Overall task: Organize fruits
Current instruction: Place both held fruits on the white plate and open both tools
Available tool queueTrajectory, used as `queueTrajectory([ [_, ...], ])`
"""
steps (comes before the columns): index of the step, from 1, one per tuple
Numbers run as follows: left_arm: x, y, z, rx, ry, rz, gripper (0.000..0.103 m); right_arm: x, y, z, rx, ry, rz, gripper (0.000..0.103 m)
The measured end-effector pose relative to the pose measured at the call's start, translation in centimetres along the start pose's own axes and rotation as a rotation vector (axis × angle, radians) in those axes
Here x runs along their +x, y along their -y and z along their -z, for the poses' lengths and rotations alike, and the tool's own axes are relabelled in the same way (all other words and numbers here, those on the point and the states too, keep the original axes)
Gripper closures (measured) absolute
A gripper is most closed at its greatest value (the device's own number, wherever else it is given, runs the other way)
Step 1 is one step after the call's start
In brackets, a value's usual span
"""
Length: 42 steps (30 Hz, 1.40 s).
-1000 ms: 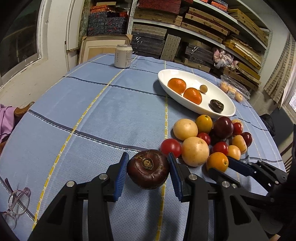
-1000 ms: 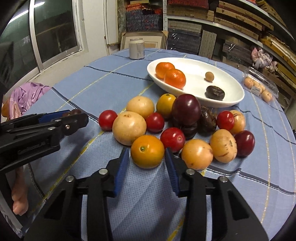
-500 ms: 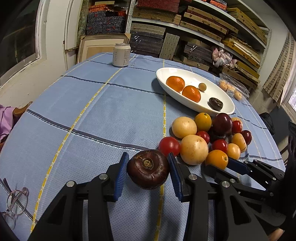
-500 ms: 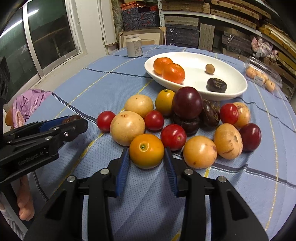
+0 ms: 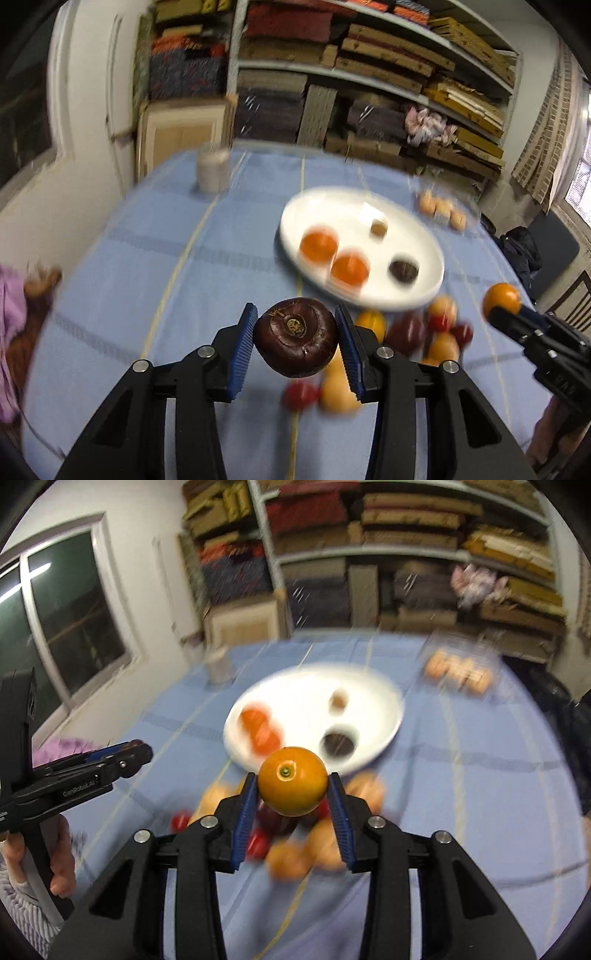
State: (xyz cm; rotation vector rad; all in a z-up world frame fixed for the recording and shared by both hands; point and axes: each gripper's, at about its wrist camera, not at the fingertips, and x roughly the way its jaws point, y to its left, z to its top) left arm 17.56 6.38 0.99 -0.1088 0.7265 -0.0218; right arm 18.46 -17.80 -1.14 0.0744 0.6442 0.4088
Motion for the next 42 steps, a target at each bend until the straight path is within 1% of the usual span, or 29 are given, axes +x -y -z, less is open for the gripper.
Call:
queueTrajectory([
  [3, 1.6, 1.7, -3.7, 0.041, 0.025, -0.016, 0.059, 1.0, 1.6, -3.2, 0.012, 0.025, 0.024, 0.066],
  [4, 2.8, 2.4, -5.0, 0.056, 0.025, -0.021, 0.059, 1.7, 2.1, -3.9, 0.018, 0.024, 0.028, 0.066],
  [8, 7.6, 3.9, -7.3, 0.084, -0.014, -0.033, 0.06, 6.3, 4.3, -5.7, 0.052, -0.026, 0.042, 0.066],
  [10, 10.3, 4.3, -7.9, 0.087, -0.047, -0.037, 0.059, 9.0, 5.2, -6.1, 0.071, -0.068, 0.04, 0.066],
  [13, 13.5, 4.4, -8.3, 0.082, -0.083, -0.038, 0.059, 12.4, 6.4, -6.1, 0.089, -0.12, 0.039, 0.066],
  [16, 16.7, 4.4, -8.6, 0.074, -0.135, -0.028, 0.059, 14.8, 6.9, -5.9, 0.085, -0.157, 0.041, 0.066],
  [20, 18.8, 4.5, -8.5, 0.083, -0.178, -0.021, 0.059, 16.6, 7.0, -5.4, 0.081, -0.198, 0.051, 0.066],
  [23, 19.5, 4.8, -8.4, 0.087, -0.199, -0.016, 0.059, 17.7, 6.9, -5.1, 0.071, -0.231, 0.064, 0.065],
  [25, 19.1, 4.8, -8.3, 0.082, -0.196, -0.022, 0.058, 17.7, 6.7, -5.1, 0.071, -0.241, 0.069, 0.058],
  [26, 18.8, 4.7, -8.4, 0.081, -0.196, -0.021, 0.051, 17.3, 6.7, -5.2, 0.08, -0.233, 0.061, 0.057],
  [28, 17.5, 4.5, -8.7, 0.074, -0.174, -0.031, 0.04, 14.7, 6.5, -6.0, 0.105, -0.171, 0.044, 0.057],
  [30, 14.9, 4.1, -9.1, 0.065, -0.127, -0.041, 0.039, 12.0, 6.3, -6.6, 0.108, -0.117, 0.025, 0.054],
  [31, 13.2, 3.8, -9.1, 0.062, -0.107, -0.039, 0.039, 9.7, 5.9, -6.9, 0.102, -0.071, 0.024, 0.051],
  [33, 10.5, 3.4, -9.0, 0.056, -0.072, -0.043, 0.035, 6.3, 5.4, -6.9, 0.097, -0.004, 0.032, 0.032],
  [34, 8.2, 3.1, -8.5, 0.054, -0.037, -0.052, 0.028, 4.1, 5.2, -6.4, 0.101, 0.044, 0.036, 0.028],
  [35, 6.9, 2.9, -8.1, 0.051, -0.014, -0.059, 0.022, 2.9, 5.1, -5.9, 0.105, 0.07, 0.038, 0.022],
  [36, 5.3, 2.7, -7.2, 0.047, 0.012, -0.069, 0.019, 1.3, 4.8, -4.7, 0.112, 0.103, 0.04, 0.02],
  [37, 4.0, 2.4, -6.3, 0.043, 0.033, -0.077, 0.017, 0.4, 5.0, -4.0, 0.115, 0.119, 0.038, 0.02],
  [39, 1.7, 2.0, -3.5, 0.045, 0.06, -0.103, 0.017, -0.9, 4.7, -1.8, 0.113, 0.146, 0.044, 0.019],
  [40, 1.0, 1.9, -1.9, 0.048, 0.065, -0.115, 0.017, -1.3, 4.6, 0.3, 0.113, 0.167, 0.06, 0.017],
  [41, 0.4, 1.7, -0.3, 0.045, 0.068, -0.124, 0.017, -1.6, 4.5, 1.6, 0.114, 0.181, 0.071, 0.012],
  [42, 0.0, 1.6, 1.3, 0.038, 0.069, -0.128, 0.017, -1.6, 4.6, 3.2, 0.115, 0.192, 0.1, 0.008],
])
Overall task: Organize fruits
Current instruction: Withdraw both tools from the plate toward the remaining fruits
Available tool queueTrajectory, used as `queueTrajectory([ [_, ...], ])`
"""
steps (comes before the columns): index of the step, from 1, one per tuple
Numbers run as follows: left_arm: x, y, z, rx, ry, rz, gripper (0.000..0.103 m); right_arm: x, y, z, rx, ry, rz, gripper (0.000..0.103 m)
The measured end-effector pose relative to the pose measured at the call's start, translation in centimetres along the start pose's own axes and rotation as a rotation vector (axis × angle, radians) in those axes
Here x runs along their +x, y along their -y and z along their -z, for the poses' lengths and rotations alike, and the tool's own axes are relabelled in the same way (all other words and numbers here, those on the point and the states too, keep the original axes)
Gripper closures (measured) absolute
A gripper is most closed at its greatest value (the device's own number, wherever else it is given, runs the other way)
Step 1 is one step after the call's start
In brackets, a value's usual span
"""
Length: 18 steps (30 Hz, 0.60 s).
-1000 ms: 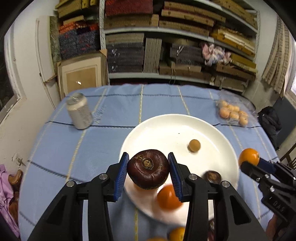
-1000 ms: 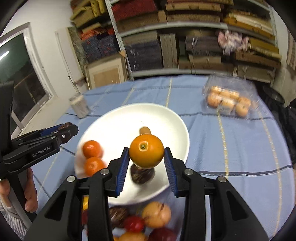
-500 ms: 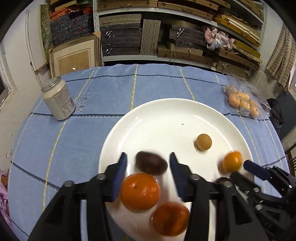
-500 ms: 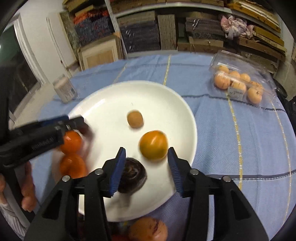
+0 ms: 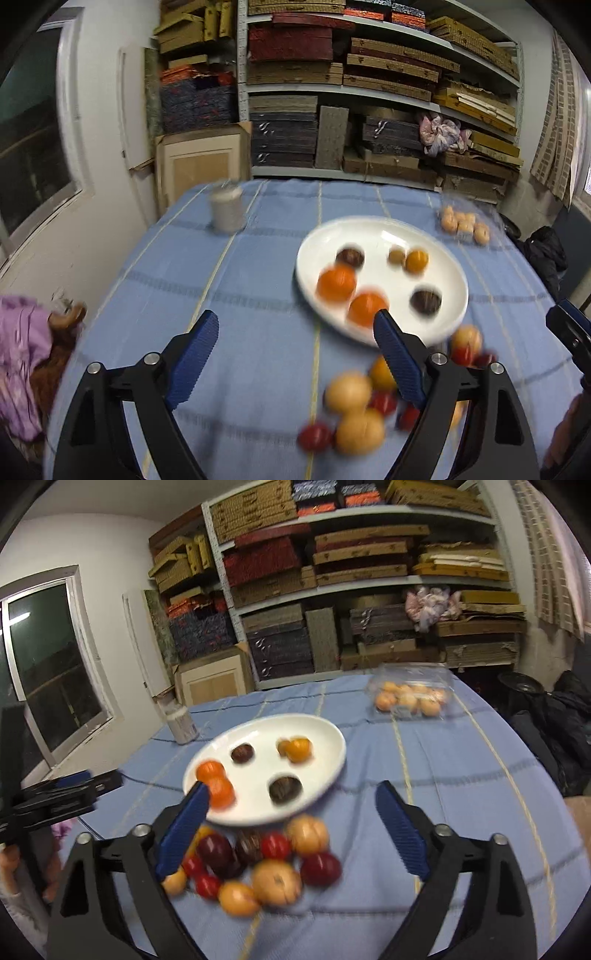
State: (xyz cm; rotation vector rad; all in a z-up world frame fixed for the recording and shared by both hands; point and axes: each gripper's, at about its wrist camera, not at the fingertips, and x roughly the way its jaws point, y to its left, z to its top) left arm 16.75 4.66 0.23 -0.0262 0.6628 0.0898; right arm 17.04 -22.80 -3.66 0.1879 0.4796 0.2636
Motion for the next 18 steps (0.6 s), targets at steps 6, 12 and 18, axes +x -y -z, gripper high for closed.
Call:
queueTrajectory([
  [6, -0.2, 1.2, 7.0, -0.028, -0.043, 0.058, 0.017, 0.5, 1.1, 2.7, 0.026, -0.068, 0.029, 0.006],
  [12, 0.1, 2.7, 8.1, 0.046, -0.049, 0.07, 0.017, 0.6, 2.6, 2.8, 0.099, -0.085, 0.033, 0.005],
  [18, 1.5, 3.7, 8.5, 0.086, -0.092, 0.126, 0.017, 0.8, 3.3, 2.9, 0.161, -0.118, 0.021, 0.005],
])
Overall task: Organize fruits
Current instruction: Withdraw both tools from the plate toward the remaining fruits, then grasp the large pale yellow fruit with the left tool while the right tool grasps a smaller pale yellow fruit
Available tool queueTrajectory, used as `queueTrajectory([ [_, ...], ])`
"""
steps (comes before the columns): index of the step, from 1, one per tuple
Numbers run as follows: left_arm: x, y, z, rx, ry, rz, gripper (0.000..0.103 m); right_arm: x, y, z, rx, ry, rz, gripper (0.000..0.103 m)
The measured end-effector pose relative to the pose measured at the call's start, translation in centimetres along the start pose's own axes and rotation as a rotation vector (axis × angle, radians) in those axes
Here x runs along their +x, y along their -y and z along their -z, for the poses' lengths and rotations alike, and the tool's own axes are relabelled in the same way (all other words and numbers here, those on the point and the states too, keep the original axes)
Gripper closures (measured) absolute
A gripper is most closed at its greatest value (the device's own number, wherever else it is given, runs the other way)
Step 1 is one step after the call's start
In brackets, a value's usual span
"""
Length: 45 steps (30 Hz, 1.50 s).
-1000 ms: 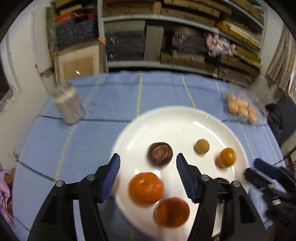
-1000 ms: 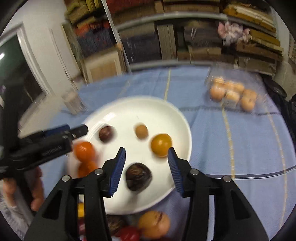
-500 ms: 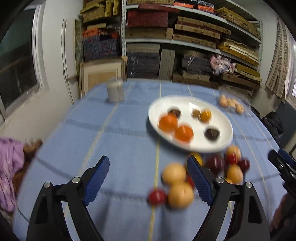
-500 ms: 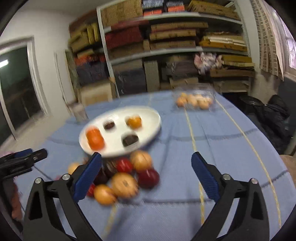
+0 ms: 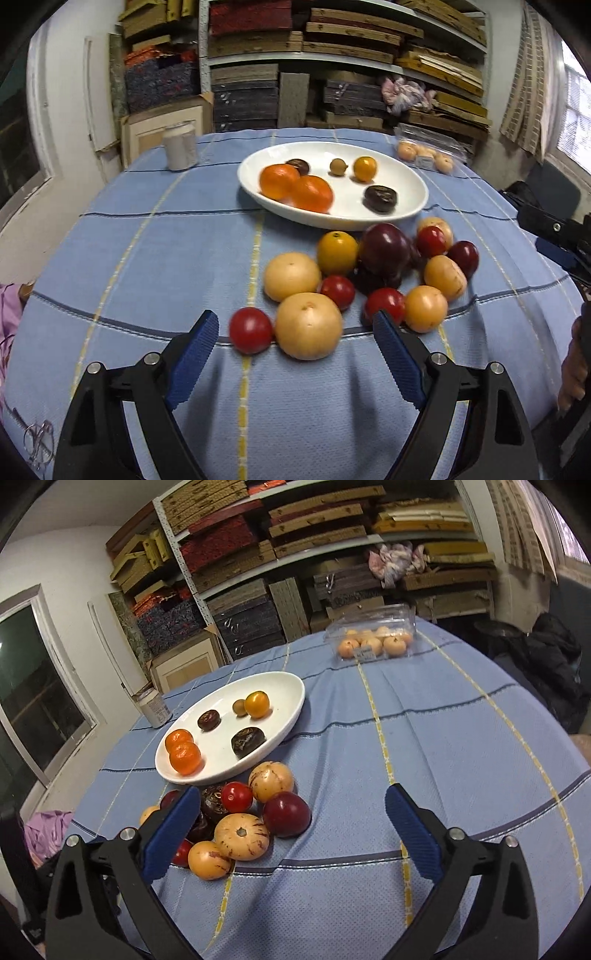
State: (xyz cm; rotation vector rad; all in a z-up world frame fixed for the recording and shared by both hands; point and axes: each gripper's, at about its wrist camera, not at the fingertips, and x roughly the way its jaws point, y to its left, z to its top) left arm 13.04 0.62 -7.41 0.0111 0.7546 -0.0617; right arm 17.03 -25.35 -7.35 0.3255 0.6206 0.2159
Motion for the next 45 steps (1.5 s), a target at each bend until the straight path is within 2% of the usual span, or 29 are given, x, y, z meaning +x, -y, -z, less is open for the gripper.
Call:
queueTrajectory([
  [3, 0.2, -0.2, 0.1, -0.006, -0.006, 0.018, 0.017, 0.2, 0.2, 0.0, 0.014, -0.015, -0.001, 0.005],
  [7, 1.1, -0.1, -0.1, -0.013, -0.045, 0.078, 0.017, 0.5, 0.2, 0.1, 0.024, -0.038, -0.004, 0.005],
  [18, 2.6, 1.7, -1.1, 0.09, -0.022, 0.085, 0.017, 1.0, 0.5, 0.2, 0.05, -0.073, -0.016, 0.005],
  [19, 2.6, 1.8, -1.1, 0.094, -0.02, 0.088, 0.02, 1.1, 0.5, 0.2, 0.055, -0.079, -0.021, 0.005],
  [20, 2.4, 1.7, -1.0, 0.091, -0.02, 0.116, 0.024, 1.1, 0.5, 0.3, 0.057, -0.082, -0.023, 0.005],
  [22, 2.0, 1.3, -1.1, 0.079, -0.009, 0.146, 0.025, 1.1, 0.6, 0.2, 0.06, -0.082, -0.024, 0.005],
  [24, 1.5, 0.8, -1.1, 0.067, 0.005, 0.141, 0.025, 1.1, 0.6, 0.2, 0.061, -0.082, -0.025, 0.004],
  [27, 1.6, 0.0, -0.7, 0.035, -0.019, 0.16, 0.025, 1.2, 0.7, 0.1, 0.065, -0.085, -0.025, 0.004],
  [31, 1.1, 1.0, -0.5, 0.077, -0.004, 0.199, 0.025, 1.2, 0.7, 0.1, 0.071, -0.094, -0.035, 0.004],
  [34, 1.6, 1.8, -0.2, 0.116, -0.006, 0.14, 0.025, 1.2, 0.7, 0.1, 0.071, -0.094, -0.035, 0.004],
  [37, 1.9, 1.6, -0.3, 0.11, -0.014, 0.126, 0.025, 1.2, 0.7, 0.2, 0.069, -0.096, -0.034, 0.004],
  [43, 3.6, 0.8, -0.2, 0.093, -0.08, 0.082, 0.026, 1.2, 0.6, 0.1, 0.067, -0.095, -0.033, 0.004],
  [45, 4.0, 0.3, -0.2, 0.075, -0.098, 0.081, 0.033, 1.2, 0.6, 0.1, 0.068, -0.096, -0.032, 0.004],
])
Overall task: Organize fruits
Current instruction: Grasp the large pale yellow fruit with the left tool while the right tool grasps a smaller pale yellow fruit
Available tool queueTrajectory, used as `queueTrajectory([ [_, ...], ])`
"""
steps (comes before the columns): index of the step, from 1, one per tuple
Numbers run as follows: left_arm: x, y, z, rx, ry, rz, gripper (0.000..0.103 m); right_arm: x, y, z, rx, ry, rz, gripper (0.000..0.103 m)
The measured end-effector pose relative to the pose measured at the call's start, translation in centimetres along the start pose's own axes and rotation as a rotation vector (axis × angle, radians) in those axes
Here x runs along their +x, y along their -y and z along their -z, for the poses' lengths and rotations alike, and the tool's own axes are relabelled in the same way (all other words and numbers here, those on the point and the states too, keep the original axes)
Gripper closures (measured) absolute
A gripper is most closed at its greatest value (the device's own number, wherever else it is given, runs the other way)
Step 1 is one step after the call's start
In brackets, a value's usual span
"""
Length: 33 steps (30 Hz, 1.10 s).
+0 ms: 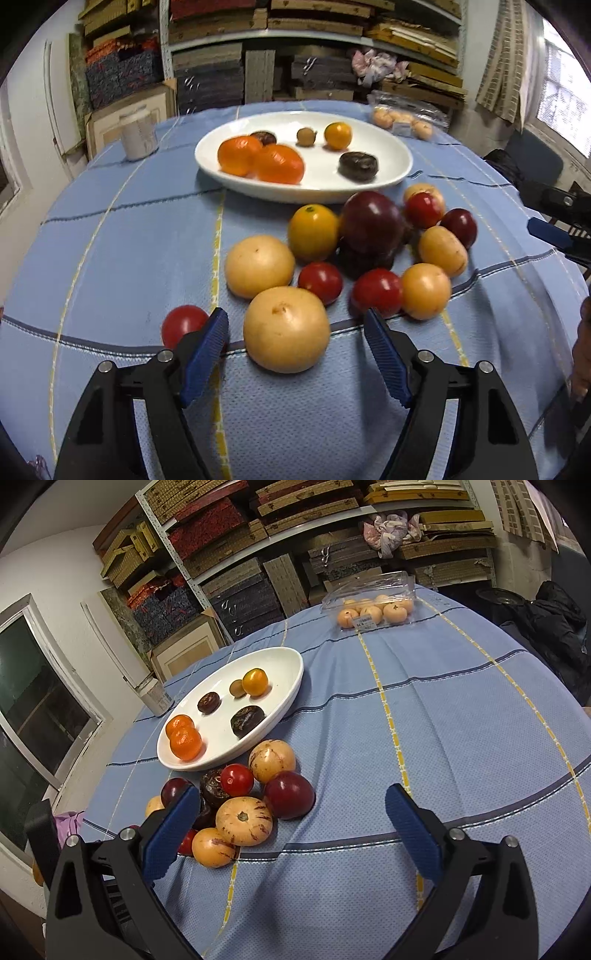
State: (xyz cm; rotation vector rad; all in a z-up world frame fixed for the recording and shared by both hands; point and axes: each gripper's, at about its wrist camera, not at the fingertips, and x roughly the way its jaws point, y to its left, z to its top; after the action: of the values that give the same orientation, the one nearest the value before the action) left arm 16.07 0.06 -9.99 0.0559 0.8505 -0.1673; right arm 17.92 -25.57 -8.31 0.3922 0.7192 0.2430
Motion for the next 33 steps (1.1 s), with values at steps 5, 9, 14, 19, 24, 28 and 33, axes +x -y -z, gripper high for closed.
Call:
queueTrajectory([
  [5, 0.4, -0.4, 0.1, -0.014, -0.025, 0.017, 0.058, -0.1, 0.0, 0.0, -0.003, 0.003, -0.001, 0.004],
  [9, 0.6, -0.2, 0.2, -0.009, -0.025, 0.007, 0.058, -0.1, -0.2, -0.1, -0.013, 0.002, -0.004, 0.004],
  [14, 0.4, -0.1, 0.2, -0.011, -0.017, -0.008, 0.058, -0.4, -1.5, 0.2, -0.093, 0.003, -0.015, 0.004],
  [19, -3.3, -1.4, -0.2, -0.071, 0.117, -0.013, 0.058, -0.9, -5.4, 2.3, -0.317, 0.002, -0.068, 0.006],
  [24, -5.1, -3.2, -0.1, -0.142, 0.159, -0.037, 0.058, 1.4, -8.1, 4.6, -0.471, -0.101, -0.077, 0.043],
  [28, -5.3, -4.2, -0.3, -0.193, 0.136, -0.013, 0.058, 3.4, -8.1, 5.4, -0.472, -0.179, -0.07, 0.053],
  [33, -5.8, -4.5, -0.2, -0.207, 0.131, 0.018, 0.058, 4.9, -8.1, 5.8, -0.472, -0.216, -0.043, 0.055],
])
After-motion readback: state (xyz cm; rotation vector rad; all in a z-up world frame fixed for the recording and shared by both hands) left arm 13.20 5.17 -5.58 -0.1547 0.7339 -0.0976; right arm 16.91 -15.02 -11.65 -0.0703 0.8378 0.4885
